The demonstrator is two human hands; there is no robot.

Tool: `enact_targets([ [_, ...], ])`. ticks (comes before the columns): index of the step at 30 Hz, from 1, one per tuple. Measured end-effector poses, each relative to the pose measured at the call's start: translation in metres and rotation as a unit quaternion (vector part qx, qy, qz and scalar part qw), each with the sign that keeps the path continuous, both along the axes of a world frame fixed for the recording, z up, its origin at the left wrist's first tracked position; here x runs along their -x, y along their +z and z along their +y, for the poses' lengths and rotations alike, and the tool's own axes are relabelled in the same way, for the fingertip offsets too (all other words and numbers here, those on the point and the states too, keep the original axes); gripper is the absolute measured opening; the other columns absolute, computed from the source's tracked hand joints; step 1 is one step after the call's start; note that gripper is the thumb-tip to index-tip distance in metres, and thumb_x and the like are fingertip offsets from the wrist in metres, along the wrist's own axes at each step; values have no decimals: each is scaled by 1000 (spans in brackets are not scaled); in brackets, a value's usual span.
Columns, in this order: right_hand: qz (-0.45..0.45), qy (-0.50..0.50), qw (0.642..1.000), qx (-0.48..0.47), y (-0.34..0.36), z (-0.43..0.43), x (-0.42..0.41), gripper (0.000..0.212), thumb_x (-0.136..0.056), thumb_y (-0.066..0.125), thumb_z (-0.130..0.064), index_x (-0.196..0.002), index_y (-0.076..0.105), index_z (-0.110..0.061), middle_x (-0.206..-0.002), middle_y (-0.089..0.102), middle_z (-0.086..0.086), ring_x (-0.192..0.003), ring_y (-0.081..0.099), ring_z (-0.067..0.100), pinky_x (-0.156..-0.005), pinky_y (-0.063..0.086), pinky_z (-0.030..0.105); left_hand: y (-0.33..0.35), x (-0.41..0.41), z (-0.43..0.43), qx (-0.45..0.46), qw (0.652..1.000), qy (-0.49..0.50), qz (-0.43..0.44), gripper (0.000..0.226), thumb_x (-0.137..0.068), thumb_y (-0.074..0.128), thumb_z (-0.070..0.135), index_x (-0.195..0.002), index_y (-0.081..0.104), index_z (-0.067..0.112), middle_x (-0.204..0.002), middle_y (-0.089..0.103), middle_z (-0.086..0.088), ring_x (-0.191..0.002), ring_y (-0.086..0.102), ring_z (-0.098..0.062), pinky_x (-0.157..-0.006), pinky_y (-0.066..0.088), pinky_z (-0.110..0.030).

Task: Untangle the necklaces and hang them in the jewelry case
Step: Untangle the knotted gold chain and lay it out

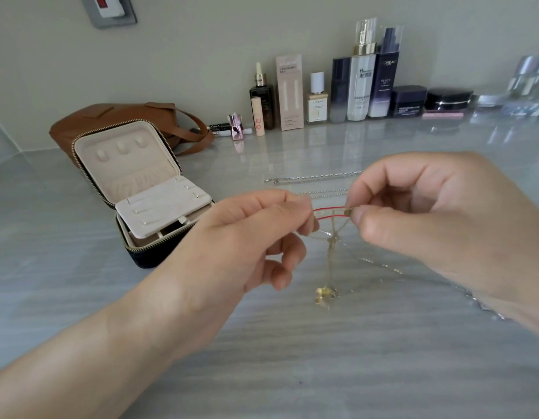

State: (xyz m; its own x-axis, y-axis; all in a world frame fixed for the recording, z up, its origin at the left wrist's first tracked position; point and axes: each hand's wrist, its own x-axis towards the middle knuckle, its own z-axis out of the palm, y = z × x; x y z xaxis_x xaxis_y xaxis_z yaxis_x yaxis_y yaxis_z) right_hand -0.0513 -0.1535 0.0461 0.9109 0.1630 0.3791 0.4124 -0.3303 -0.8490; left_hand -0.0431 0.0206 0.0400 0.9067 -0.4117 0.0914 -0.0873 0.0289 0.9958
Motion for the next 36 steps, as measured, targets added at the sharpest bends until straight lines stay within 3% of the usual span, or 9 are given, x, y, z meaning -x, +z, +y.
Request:
enact_targets([
  [4,99,47,989,-96,1,-2,-1,9,-55,59,-16,-57,67,-19,-49,49,-3,-51,43,8,-52,36,22,-1,-4,0,9,998,-39,38,23,-66,62,27,-46,54,20,-62,54,6,-47,44,-10,-41,36,-22],
  [8,199,117,946,-228,-1,-1,-3,15,-56,56,-4,-47,59,-15,-59,51,10,-44,42,9,-41,34,18,-5,-5,-2,-20,998,-27,55,28,-70,59,27,-44,54,19,-59,53,6,-47,43,-10,-41,34,-22],
  [11,234,158,911,-301,-4,-1,-6,17,-47,59,4,-47,54,-12,-57,56,7,-39,41,7,-37,31,16,-9,-7,-3,-25,998,-31,56,25,-63,62,36,-45,57,19,-59,55,7,-46,44,-10,-41,35,-22],
  [14,244,183,889,-342,-6,-1,-8,8,-45,59,-8,-47,54,-13,-57,59,5,-37,43,7,-36,32,15,-10,-9,-2,-21,998,-26,58,25,-64,63,34,-45,57,20,-58,54,7,-46,44,-10,-40,35,-23],
  [17,264,203,875,-351,-6,-2,-9,8,-48,57,-6,-48,55,-14,-55,57,4,-36,41,7,-36,32,16,-10,-7,-3,-17,998,-34,58,26,-66,63,32,-45,56,20,-58,53,7,-46,44,-11,-40,35,-23],
  [23,258,212,899,-282,-6,0,-6,20,-52,58,3,-51,58,-17,-44,46,-2,-35,34,6,-37,30,15,-6,-5,1,71,988,-86,105,23,-68,59,35,-50,53,22,-61,53,7,-49,45,-10,-44,37,-22],
  [26,233,211,919,-236,-7,1,-6,17,-53,64,1,-57,64,-16,-44,42,-3,-37,34,6,-38,32,15,-2,-4,4,126,980,-98,120,21,-71,58,31,-54,54,20,-67,56,5,-48,44,-10,-45,39,-21],
  [31,172,161,956,-174,-6,1,-4,9,-62,64,-8,-65,72,-12,-47,45,0,-41,35,8,-41,32,16,-2,-6,4,143,981,-80,108,17,-72,60,29,-60,57,18,-58,52,3,-42,40,-9,-43,32,-22],
  [36,180,185,930,-261,-3,0,-5,11,-64,63,-6,-63,72,-12,-50,53,-2,-45,42,6,-40,32,15,-5,-6,3,111,987,-64,92,15,-77,66,21,-62,62,16,-54,46,5,-42,37,-8,-42,29,-21],
])
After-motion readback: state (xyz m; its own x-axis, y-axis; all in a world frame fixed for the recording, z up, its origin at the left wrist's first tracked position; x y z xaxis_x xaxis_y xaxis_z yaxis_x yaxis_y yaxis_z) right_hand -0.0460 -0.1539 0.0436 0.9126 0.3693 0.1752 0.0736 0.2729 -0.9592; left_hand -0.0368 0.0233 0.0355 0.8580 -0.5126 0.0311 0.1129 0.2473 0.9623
